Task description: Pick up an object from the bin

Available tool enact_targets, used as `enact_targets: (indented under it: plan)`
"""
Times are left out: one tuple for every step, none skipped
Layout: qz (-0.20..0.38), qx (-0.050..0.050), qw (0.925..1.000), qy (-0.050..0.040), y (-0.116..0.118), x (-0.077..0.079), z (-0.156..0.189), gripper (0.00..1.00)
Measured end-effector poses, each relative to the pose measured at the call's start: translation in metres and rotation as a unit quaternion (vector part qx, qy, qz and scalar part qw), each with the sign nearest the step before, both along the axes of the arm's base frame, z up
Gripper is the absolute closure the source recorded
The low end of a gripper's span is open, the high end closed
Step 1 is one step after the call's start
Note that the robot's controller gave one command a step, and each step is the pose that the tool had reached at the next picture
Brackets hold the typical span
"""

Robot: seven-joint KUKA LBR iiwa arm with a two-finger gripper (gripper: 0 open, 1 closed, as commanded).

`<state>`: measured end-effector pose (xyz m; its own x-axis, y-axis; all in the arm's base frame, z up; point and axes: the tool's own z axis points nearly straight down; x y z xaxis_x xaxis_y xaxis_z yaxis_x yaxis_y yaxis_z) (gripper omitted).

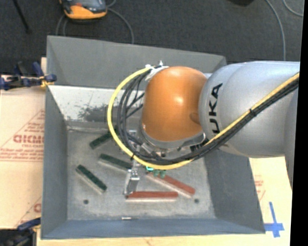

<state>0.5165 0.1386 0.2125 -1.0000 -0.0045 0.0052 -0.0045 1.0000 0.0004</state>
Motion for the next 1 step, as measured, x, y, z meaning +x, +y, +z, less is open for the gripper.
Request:
enact_targets:
  plan:
    - [-0.002,0.001,1.0000,-0.0038,-0.0008,0.0018,0.0040,0.00]
